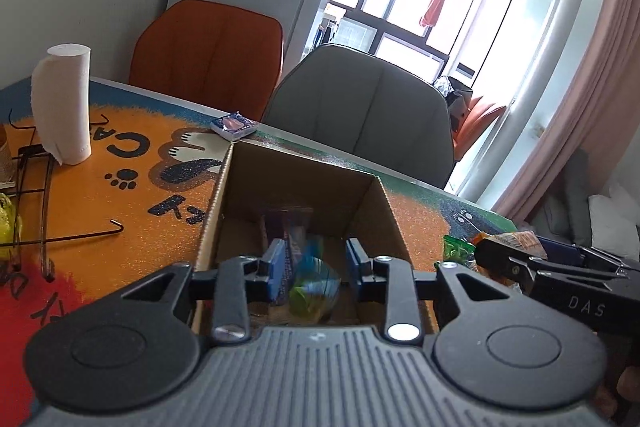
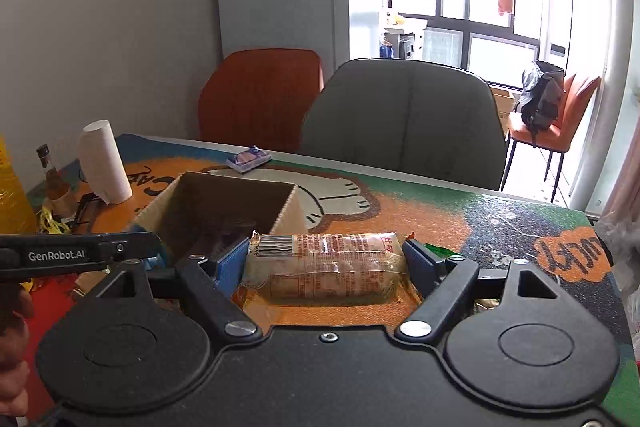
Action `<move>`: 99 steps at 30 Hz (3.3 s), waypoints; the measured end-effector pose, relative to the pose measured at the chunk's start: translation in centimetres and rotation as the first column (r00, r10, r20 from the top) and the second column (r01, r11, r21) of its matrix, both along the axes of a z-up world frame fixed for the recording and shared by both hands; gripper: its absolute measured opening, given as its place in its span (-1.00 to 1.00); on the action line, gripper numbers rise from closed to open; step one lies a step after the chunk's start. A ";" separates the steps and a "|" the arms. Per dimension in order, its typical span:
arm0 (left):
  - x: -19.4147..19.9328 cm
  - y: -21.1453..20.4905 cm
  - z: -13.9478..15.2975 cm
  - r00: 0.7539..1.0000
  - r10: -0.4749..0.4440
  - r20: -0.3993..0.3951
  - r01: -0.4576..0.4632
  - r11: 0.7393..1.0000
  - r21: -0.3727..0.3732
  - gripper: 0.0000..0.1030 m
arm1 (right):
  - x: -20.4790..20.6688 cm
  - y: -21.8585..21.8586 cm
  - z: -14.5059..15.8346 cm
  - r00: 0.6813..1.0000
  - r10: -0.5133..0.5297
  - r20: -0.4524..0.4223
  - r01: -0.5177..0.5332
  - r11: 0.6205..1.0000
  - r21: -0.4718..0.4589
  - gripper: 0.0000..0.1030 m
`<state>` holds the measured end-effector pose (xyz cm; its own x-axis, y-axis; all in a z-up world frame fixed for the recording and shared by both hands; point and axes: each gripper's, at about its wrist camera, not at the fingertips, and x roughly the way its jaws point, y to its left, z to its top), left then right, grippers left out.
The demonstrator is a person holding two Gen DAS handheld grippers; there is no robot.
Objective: Organize snacks
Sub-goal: 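Carry the blue packet and bread loaf over the cardboard box, then open both tools to drop the blue packet and bread loaf into the box, then withdraw both tools from the box back to the snack pile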
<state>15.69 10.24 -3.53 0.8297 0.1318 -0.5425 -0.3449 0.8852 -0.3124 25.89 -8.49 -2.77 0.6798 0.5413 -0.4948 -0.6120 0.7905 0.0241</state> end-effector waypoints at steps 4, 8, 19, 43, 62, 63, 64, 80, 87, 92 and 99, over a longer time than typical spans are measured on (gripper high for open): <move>-0.6 0.8 0.0 1.000 0.018 0.004 -0.018 1.000 -0.016 -0.38 | -0.2 1.4 0.0 1.000 0.029 -0.001 -0.029 1.000 -0.002 0.52; -1.4 1.6 0.1 0.999 0.040 0.002 -0.040 0.999 -0.025 -0.32 | -0.4 2.8 0.1 0.998 0.065 -0.005 -0.065 0.998 0.003 0.52; -3.3 3.2 0.4 0.996 0.092 0.006 -0.091 0.996 -0.020 0.10 | -0.9 5.4 -0.1 0.990 0.134 -0.043 -0.133 0.991 0.029 0.53; -1.4 -0.7 0.2 1.000 0.025 0.010 -0.025 1.000 -0.003 0.69 | 0.0 -1.4 0.1 0.998 -0.023 -0.058 0.025 0.999 0.040 0.92; 1.4 -7.0 -0.3 0.993 -0.116 0.015 0.116 0.993 0.014 0.96 | 0.8 -9.3 -0.9 0.983 -0.140 -0.117 0.149 0.986 0.072 1.00; 1.6 -7.4 -0.3 0.992 -0.124 0.015 0.124 0.992 0.015 0.96 | 0.9 -9.8 -1.0 0.981 -0.149 -0.121 0.159 0.985 0.074 1.00; 1.7 -7.8 -0.3 0.991 -0.133 0.016 0.132 0.991 0.013 0.96 | 1.0 -10.2 -1.1 0.980 -0.157 -0.125 0.167 0.983 0.077 1.00; 3.9 -12.8 -1.2 0.976 -0.216 -0.008 0.216 0.975 0.055 0.95 | 2.4 -14.9 -3.2 0.960 -0.226 -0.165 0.243 0.966 0.087 1.00; 5.0 -14.1 -1.4 0.971 -0.238 0.002 0.238 0.969 0.068 0.91 | 3.3 -16.5 -4.2 0.951 -0.247 -0.184 0.267 0.960 0.091 1.00; 6.0 -15.0 -2.1 0.964 -0.266 -0.002 0.266 0.961 0.075 0.79 | 4.3 -17.2 -5.0 0.946 -0.250 -0.205 0.273 0.957 0.096 1.00; 8.1 -15.9 -3.9 0.955 -0.294 -0.041 0.296 0.954 0.052 0.48 | 5.6 -17.7 -6.1 0.941 -0.248 -0.230 0.274 0.957 0.091 1.00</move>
<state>23.82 -5.71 -7.42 0.8181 -0.0852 -0.5688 -0.0746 0.9649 -0.2519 31.48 -26.19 -8.91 0.6904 0.4230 -0.5868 -0.3542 0.9050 0.2357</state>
